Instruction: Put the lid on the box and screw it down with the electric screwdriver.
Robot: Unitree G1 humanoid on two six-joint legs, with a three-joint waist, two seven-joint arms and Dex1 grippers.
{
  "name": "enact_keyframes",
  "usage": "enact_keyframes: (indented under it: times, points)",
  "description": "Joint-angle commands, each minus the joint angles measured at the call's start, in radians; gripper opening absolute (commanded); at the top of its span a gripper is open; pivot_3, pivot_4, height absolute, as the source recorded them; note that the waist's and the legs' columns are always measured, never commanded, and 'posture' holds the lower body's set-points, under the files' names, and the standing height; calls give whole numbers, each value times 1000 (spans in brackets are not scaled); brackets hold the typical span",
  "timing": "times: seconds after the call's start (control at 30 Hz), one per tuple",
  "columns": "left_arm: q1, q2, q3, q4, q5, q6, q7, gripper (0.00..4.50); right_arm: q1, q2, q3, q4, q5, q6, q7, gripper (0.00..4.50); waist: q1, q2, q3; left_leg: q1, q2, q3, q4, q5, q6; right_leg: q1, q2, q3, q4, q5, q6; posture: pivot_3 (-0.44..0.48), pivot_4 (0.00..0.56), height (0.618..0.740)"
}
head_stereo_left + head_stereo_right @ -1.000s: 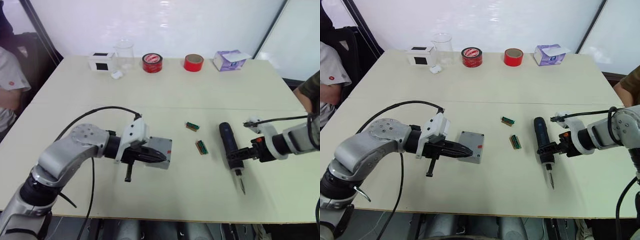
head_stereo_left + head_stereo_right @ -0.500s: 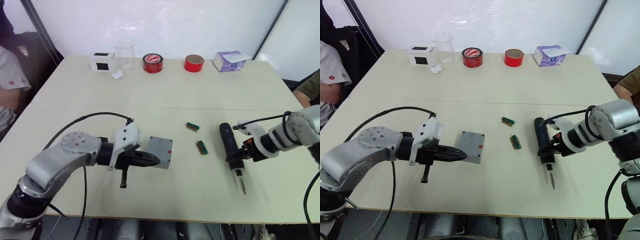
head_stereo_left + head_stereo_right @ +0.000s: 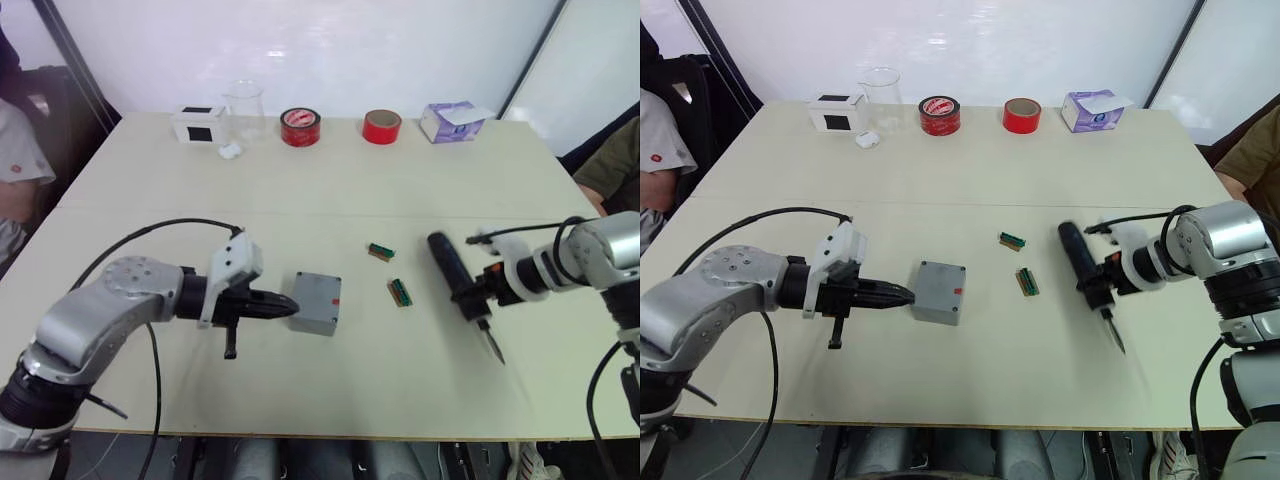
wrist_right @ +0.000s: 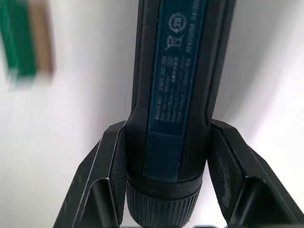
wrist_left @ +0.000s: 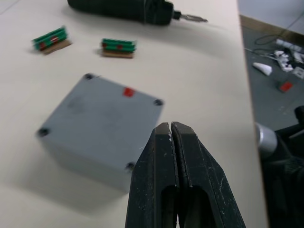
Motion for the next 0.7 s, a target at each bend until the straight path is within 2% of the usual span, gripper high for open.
enact_keyframes:
  times: [0.03,0.13,0.2,0.3,0.4,0.57,0.7]
  points:
    - [-44,3,21,48,10,-30,-32,0,-25,51,-283,-71,11,-170,-50,1817,3,1,1,-1,0,0,-1,0,0,-2,0,0,0,0,0,0,150,740]
    - [-81,-13,6,98,25,-40,-48,0,50,251,-574,-273,103,-360,-156,1817,4,1,0,-2,0,0,-3,0,0,-3,2,-1,2,2,5,0,150,740]
    - [-108,-30,-11,128,40,-45,-49,0,103,377,-669,-423,155,-436,-207,1817,4,1,0,-2,1,-1,-6,0,0,-3,4,-2,1,1,6,0,150,740]
    - [-160,-64,-55,189,85,-65,-55,0,185,519,-622,-646,233,-466,-223,1817,8,1,0,-2,1,-2,-12,3,-5,-5,4,-2,1,0,7,0,150,740]
    - [-196,-88,-94,241,127,-94,-78,0,244,605,-521,-762,228,-517,-211,1817,3,1,0,-2,0,-1,-13,3,-5,-5,3,-2,0,0,7,0,150,740]
    - [-226,-114,-142,270,174,-127,-108,0,344,628,-354,-817,106,-629,-166,1817,3,1,0,0,-1,-1,-11,3,-6,-4,1,-1,1,0,6,0,150,740]
    - [-222,-128,-189,267,228,-151,-119,0,390,636,-299,-807,54,-694,-143,1817,4,1,0,-1,-1,-1,-11,3,-6,-3,1,-2,1,0,6,0,150,740]
